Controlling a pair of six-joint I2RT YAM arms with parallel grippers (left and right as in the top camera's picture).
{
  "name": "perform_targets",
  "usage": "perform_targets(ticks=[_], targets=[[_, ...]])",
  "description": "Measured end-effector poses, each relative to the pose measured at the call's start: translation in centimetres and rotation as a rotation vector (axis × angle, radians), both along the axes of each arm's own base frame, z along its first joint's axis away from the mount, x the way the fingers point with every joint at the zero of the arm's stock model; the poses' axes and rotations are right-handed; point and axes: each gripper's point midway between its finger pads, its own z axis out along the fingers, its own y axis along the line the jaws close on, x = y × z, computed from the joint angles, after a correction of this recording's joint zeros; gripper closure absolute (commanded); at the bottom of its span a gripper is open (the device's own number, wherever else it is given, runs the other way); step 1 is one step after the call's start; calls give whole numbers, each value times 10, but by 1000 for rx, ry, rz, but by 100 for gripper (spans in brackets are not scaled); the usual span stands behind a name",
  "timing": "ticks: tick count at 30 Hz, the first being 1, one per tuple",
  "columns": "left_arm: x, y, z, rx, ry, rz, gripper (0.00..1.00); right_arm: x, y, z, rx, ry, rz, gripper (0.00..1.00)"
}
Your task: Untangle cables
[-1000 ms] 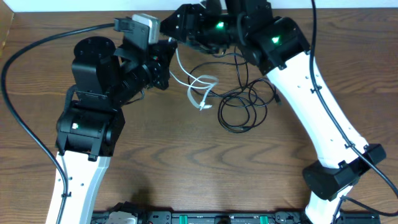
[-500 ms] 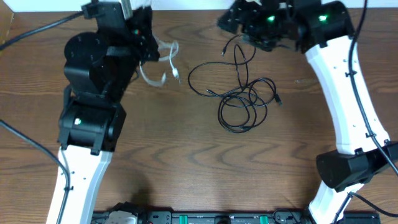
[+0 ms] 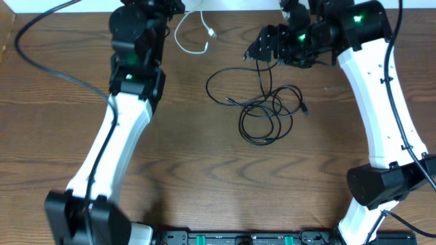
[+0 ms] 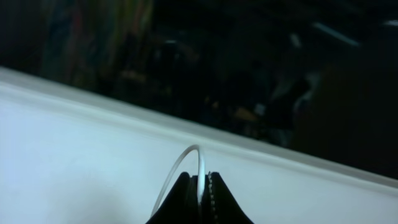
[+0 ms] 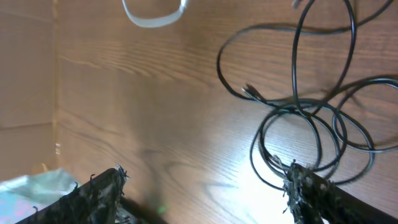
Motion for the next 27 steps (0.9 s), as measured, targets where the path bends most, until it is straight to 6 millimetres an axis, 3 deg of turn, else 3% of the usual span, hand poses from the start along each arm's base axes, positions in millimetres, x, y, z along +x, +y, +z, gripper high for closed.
perform_targets(ticks=[6,11,16,20,24,27], targets=[[61,25,-58,31,203,87,93,-7,10,-10,-68,-13,40,21],[97,76,-73,63,389,153,93,-10,20,-10,-83,-38,66,21],[98,140,-64,62,472,219,93,-10,27,-9,-82,-56,84,22],[95,183,-75,37,508,215,93,-11,29,-9,-82,-60,89,22],[104,194,-103,5,547,127,93,-12,33,-9,-83,-62,98,21],[111,186,-122,-11,577,70,92,-14,35,-8,-83,-63,104,21]])
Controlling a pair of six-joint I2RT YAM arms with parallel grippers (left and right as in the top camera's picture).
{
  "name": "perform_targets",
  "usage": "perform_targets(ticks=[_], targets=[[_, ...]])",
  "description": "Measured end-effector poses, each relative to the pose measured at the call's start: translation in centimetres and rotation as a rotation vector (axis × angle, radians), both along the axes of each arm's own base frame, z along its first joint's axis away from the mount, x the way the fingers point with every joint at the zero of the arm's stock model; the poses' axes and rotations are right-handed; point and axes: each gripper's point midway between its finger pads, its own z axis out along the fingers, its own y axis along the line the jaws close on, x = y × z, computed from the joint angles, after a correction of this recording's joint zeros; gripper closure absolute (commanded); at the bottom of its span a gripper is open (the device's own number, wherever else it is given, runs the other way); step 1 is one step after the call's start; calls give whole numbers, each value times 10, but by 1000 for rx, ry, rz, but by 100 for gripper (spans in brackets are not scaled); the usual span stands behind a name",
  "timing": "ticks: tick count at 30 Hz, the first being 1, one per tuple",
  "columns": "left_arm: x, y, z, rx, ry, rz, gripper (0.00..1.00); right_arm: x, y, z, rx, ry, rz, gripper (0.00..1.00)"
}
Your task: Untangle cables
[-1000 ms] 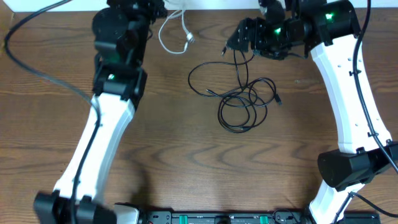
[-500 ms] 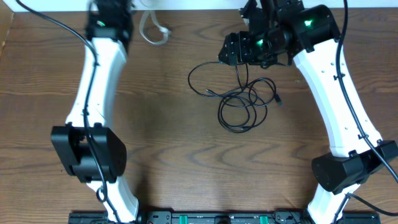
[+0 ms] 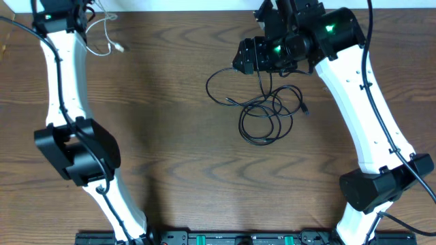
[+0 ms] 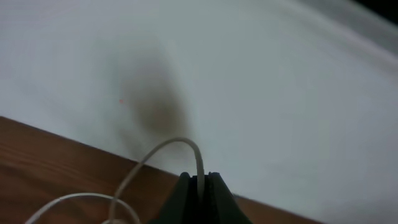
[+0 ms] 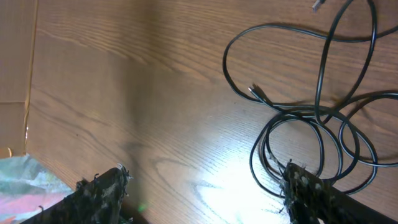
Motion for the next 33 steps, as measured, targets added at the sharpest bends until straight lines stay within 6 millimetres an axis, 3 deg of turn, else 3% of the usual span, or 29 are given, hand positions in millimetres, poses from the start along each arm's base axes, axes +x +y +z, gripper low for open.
perform_targets(ticks=[3,10,12,15,21,23,25,26,27,30,33], targets=[[7,-22,1,-13,-25,-65,92,-1,2,0,0,-1,4,23],[18,-90,51,-82,-224,-247,93,-7,9,-2,-6,5,25,22],[18,-93,51,-98,-220,-248,93,-10,12,-6,-11,13,34,22],[18,-83,42,-108,-185,-207,92,-13,13,-12,-19,31,39,23],[29,-34,22,-89,-178,-112,93,-16,11,-24,-39,65,39,23],[37,-12,1,-73,-165,-74,93,-19,9,-28,-48,82,38,23],[46,20,-35,-44,-122,0,88,-22,7,-32,-57,98,38,23],[49,36,-56,-29,-94,37,63,-23,7,-33,-62,106,37,23],[51,56,-80,-7,-58,79,3,-25,6,-35,-66,114,37,23],[46,108,-138,22,31,182,1,-26,5,-36,-70,120,37,21],[30,157,-170,42,94,265,1,-25,5,-36,-69,116,37,20]])
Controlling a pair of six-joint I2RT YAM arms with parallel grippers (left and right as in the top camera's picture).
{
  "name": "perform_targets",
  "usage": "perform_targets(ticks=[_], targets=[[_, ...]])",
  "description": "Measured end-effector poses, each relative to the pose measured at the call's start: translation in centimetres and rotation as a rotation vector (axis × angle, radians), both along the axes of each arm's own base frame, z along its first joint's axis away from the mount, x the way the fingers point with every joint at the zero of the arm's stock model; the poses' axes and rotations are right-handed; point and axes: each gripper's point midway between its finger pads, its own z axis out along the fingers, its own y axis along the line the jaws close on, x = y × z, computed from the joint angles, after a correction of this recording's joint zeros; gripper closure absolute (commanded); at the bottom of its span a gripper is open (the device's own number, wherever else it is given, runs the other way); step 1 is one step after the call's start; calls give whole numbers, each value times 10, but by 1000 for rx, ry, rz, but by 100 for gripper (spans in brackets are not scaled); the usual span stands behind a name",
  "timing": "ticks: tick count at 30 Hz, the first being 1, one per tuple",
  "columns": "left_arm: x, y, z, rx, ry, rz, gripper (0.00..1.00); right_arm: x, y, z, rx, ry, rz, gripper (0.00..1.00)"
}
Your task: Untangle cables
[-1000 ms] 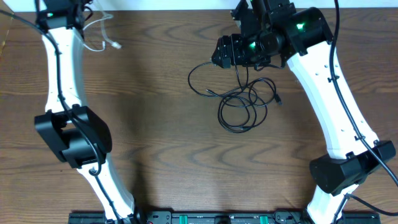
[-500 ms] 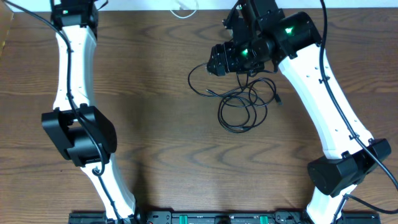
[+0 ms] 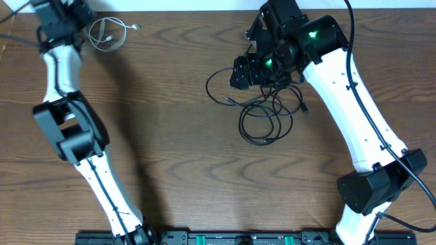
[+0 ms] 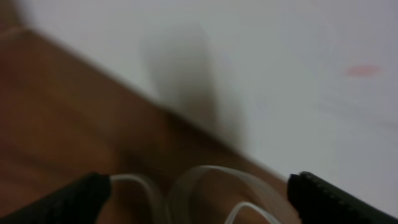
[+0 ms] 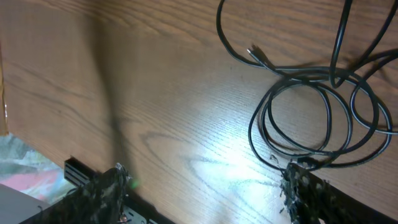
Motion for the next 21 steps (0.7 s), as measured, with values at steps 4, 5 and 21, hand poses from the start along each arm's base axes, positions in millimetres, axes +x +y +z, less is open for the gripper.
perform_targets(ticks=[4,5,21], targets=[[-26,57,1,18,7,92,1,2,1,1,2,-10,-1,20],[-32,69,3,23,8,109,1,3,1,1,1,-13,-2,20],[-58,28,51,19,124,48,4,4,-2,-1,-17,-17,-9,20]])
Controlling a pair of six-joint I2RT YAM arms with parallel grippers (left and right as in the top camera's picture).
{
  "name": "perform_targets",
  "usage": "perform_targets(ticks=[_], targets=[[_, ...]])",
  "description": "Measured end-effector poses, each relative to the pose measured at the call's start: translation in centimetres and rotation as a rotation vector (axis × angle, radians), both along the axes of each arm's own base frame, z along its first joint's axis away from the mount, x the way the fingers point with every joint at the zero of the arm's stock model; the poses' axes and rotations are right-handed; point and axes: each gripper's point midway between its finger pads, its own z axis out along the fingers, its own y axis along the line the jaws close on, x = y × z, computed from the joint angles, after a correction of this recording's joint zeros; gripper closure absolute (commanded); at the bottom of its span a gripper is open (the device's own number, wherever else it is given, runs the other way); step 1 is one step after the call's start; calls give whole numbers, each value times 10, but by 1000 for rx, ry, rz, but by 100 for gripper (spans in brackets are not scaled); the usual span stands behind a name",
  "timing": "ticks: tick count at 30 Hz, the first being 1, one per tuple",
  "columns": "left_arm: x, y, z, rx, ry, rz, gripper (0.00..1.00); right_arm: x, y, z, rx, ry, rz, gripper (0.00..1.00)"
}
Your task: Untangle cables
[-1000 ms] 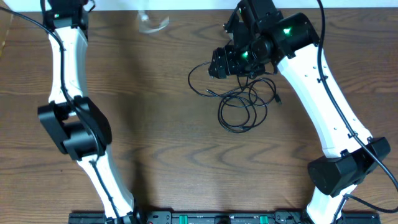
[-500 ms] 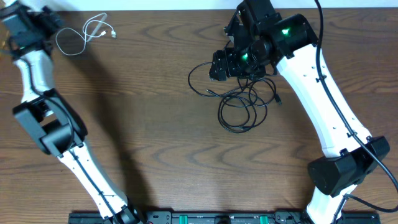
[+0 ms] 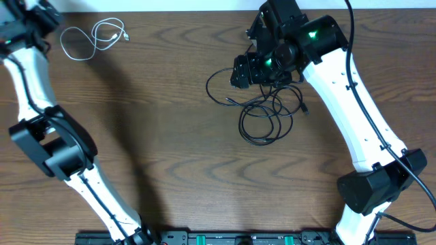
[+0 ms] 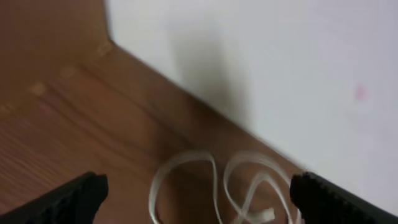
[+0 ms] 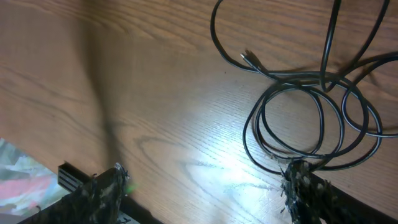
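Observation:
A thin white cable (image 3: 92, 35) lies in loose loops at the table's far left back corner, apart from the black one; the left wrist view shows the white cable (image 4: 217, 180) on the wood by a white wall. My left gripper (image 3: 46, 15) is just left of it, open (image 4: 199, 205), holding nothing. A black cable (image 3: 262, 112) lies in tangled loops mid-table. My right gripper (image 3: 248, 68) hovers over its upper left part, open (image 5: 202, 193), with the black loops (image 5: 298, 106) below and nothing between the fingers.
A white wall (image 4: 280, 56) runs along the table's back edge. Bare wood (image 3: 157, 136) stretches between the two cables. The arms' bases and a black rail (image 3: 225, 238) sit at the front edge.
My left arm has drawn back to the left, away from the white cable, which now lies a little more spread out. The right gripper has barely shifted over the black tangle.
My left gripper was shut on the white cable at the back middle, near the black tangle. Then it held the cable at the back left corner. Then it was open with the cable lying there. My right gripper stayed open over the black cable throughout.

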Motion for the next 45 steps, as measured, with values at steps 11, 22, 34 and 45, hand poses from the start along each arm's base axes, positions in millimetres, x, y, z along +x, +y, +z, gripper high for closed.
perform_targets(ticks=[11,22,34,45], targets=[[34,-113,-117,87,249,-327,93,-1,-1,-6,-8,15,0,20],[26,-116,-182,44,353,-343,92,-2,-1,-28,-23,45,0,20],[26,-95,-185,103,364,-270,92,-1,-1,-31,-24,45,0,19],[-13,27,-177,213,394,-31,93,-1,-1,-31,-23,44,0,19]])
